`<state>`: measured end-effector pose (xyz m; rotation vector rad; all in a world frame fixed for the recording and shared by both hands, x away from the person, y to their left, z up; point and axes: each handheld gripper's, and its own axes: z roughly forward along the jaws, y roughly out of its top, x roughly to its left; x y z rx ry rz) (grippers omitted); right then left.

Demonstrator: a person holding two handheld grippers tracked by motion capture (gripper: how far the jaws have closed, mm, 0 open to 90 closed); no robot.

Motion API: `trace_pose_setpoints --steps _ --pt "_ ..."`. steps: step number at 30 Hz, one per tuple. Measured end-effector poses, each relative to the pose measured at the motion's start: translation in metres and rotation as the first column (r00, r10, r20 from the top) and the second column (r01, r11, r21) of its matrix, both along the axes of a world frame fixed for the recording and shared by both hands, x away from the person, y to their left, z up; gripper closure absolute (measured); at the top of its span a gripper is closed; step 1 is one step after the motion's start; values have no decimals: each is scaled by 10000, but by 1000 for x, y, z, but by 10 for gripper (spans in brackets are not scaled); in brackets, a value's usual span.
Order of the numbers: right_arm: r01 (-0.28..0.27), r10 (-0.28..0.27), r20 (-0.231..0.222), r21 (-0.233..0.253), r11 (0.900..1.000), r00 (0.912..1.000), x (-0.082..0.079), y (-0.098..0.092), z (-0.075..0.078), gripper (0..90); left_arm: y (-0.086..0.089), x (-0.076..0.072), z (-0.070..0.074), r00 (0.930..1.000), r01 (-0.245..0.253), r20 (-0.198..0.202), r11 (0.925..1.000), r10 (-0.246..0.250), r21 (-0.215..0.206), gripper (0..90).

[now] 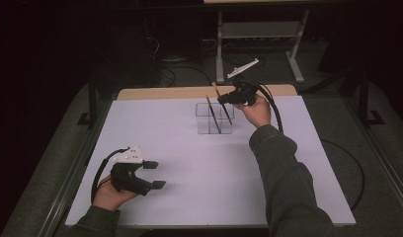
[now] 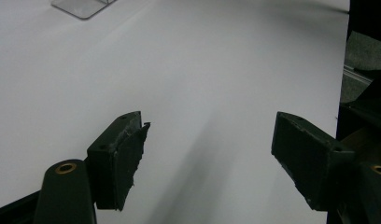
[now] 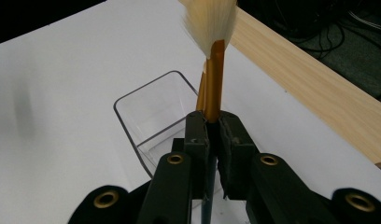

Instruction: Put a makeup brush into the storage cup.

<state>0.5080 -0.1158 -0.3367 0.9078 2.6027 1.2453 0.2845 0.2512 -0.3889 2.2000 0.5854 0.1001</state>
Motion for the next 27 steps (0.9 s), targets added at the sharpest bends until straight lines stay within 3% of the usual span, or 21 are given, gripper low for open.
trace_pose_setpoints --steps 26,27 --pt "97 -100 -176 -186 9998 9998 -5 -8 -11 816 -3 0 -2 9999 52 -86 10000 -51 54 246" --pt "6 -5 8 -232 9997 10000 -4 -9 -13 817 -3 0 -2 10000 60 -77 10000 -60 54 246"
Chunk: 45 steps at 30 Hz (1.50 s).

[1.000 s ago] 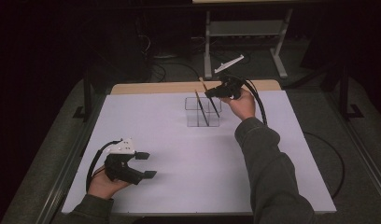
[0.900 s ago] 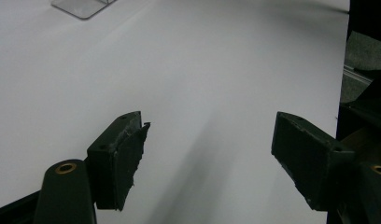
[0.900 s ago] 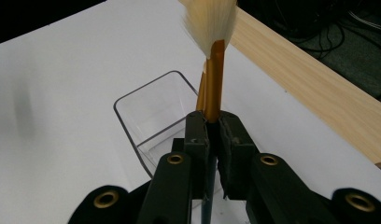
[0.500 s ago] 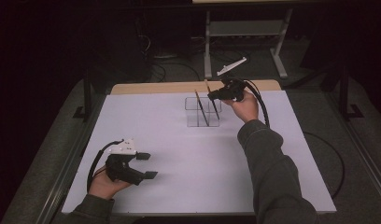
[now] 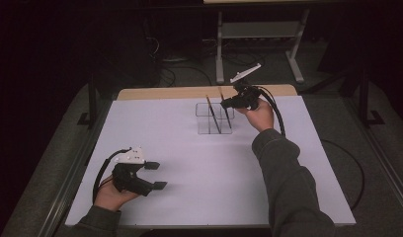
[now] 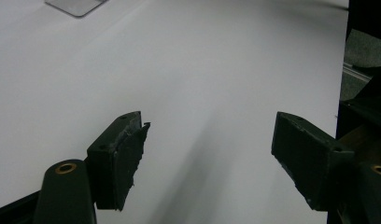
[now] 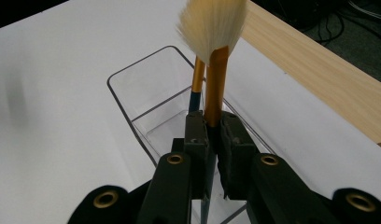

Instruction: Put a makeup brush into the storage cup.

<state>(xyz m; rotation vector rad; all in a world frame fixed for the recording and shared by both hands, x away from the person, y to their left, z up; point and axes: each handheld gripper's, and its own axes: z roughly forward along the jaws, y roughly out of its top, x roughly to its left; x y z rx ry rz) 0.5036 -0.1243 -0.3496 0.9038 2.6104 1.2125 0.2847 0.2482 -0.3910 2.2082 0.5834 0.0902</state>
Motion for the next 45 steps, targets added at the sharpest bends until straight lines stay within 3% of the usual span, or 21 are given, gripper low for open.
trace_pose_setpoints --steps 7,27,30,36,45 --pt "99 -99 -263 22 9999 9996 -2 -1 -4 816 0 0 0 10000 7 -32 10000 -7 20 245" --pt "230 -235 -443 -100 9997 9987 -6 -5 -10 811 0 0 -1 10000 -23 -64 10000 23 4 243" --pt "333 -339 -391 -176 9993 9987 -6 -7 -11 752 -1 0 -1 10000 -11 -48 10000 12 12 241" --pt "436 -448 -423 -295 9986 9981 -9 -10 -11 716 1 1 0 9999 83 76 9997 -84 211 240" --pt "449 -458 -487 -194 9988 9978 -17 -17 -12 680 2 1 0 10000 -48 7 9999 48 138 239"
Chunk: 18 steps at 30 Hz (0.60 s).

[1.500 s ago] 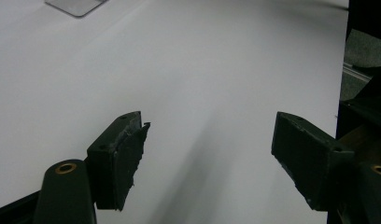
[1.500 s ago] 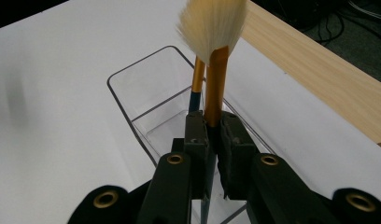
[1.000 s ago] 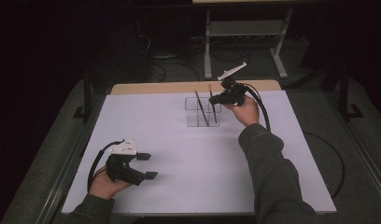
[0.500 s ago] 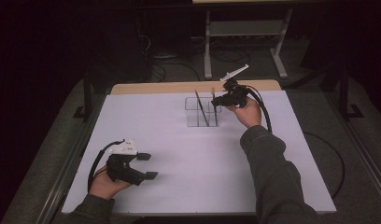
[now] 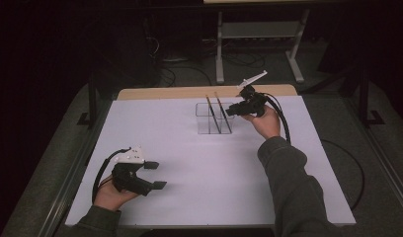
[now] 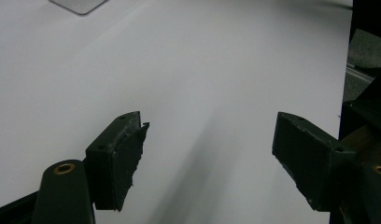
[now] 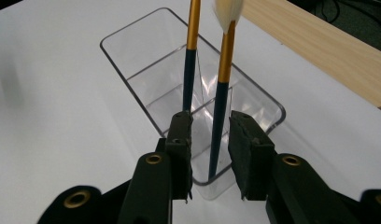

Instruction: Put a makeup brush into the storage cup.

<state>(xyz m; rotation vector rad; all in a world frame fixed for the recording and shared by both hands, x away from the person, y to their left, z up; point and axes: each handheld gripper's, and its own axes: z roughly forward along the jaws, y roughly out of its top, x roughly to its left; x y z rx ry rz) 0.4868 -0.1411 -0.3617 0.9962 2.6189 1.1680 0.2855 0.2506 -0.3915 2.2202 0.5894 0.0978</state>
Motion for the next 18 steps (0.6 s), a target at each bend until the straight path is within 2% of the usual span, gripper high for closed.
trace_pose_setpoints --steps 2,6,7,9,10,14,15,16,18 --pt "26 -26 68 49 10000 10000 -2 -3 -1 674 0 0 0 10000 -85 -24 9999 84 -87 239" --pt "136 -134 -113 202 9997 9998 -5 -8 0 655 1 -1 1 9999 -138 26 9998 139 -123 238" --pt "58 -60 103 192 9998 9999 -6 -9 -1 653 1 -1 1 9999 -136 69 9998 137 -112 238" --pt "161 -162 6 329 9993 9999 -9 -10 1 645 1 -2 2 9998 -175 71 9997 176 -145 238" --pt "94 -98 131 317 9995 9999 -10 -11 1 641 1 -2 2 9998 -175 68 9997 176 -145 238" --pt "152 -154 45 365 9992 9999 -15 -14 1 630 0 -2 2 9998 -186 74 9997 188 -179 237" --pt "97 -103 146 364 9993 9998 -16 -15 0 628 0 -2 2 9998 -189 82 9997 190 -160 236" --pt "120 -120 2 444 9989 9999 -17 -16 0 623 0 -2 1 9998 -192 79 9997 194 -169 236" --pt "148 -150 23 431 9990 9999 -19 -18 0 619 1 -2 2 9998 -160 84 9998 160 -109 235"
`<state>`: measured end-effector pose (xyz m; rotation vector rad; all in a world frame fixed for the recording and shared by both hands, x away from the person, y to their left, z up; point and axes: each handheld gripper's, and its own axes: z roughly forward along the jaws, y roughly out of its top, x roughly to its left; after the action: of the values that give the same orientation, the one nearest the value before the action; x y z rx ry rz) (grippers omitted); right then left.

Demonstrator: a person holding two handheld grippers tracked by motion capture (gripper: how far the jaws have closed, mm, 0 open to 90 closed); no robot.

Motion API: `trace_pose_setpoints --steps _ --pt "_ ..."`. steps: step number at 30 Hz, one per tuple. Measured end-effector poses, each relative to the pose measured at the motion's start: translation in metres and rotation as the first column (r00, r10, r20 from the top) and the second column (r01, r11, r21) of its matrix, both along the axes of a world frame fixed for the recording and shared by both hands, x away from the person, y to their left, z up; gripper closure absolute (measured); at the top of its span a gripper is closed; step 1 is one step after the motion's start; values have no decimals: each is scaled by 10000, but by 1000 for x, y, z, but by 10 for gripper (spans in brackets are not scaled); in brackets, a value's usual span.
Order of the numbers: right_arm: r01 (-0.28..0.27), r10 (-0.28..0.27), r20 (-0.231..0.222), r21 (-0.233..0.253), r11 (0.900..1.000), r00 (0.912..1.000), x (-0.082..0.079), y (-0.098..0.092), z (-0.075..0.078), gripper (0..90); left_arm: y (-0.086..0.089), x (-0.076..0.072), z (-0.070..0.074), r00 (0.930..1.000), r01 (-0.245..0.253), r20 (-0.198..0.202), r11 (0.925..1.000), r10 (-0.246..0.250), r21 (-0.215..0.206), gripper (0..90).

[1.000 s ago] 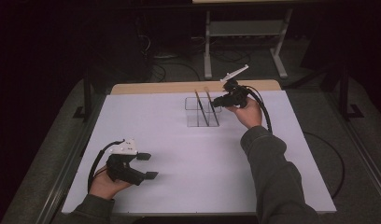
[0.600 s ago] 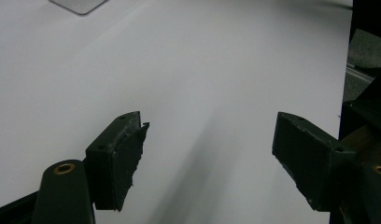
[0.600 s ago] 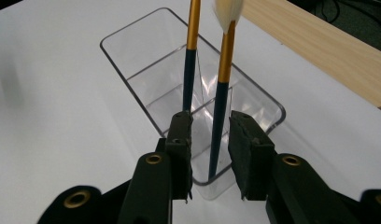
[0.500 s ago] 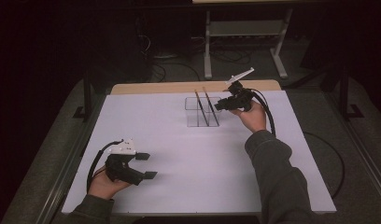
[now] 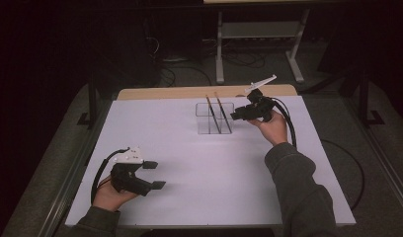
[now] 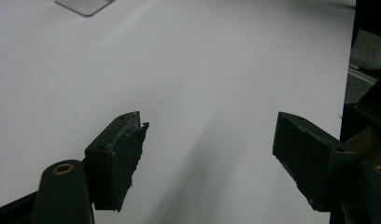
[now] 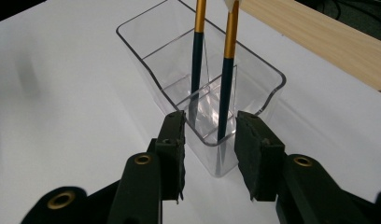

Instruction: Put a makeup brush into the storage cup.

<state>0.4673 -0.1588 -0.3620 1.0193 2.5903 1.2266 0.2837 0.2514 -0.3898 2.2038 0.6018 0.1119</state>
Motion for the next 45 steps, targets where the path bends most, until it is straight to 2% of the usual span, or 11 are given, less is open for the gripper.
trace_pose_setpoints --steps 15,23,45 --pt "224 -226 102 170 9996 9997 -15 -18 -1 579 2 0 0 9998 -186 3 9998 186 -100 230" --pt "272 -275 126 284 9992 9995 -25 -27 -8 553 1 0 1 9999 -165 10 9998 165 -81 226" --pt "343 -356 305 411 9986 9989 -46 -37 -14 485 3 0 1 9997 -236 13 9997 236 -52 219"
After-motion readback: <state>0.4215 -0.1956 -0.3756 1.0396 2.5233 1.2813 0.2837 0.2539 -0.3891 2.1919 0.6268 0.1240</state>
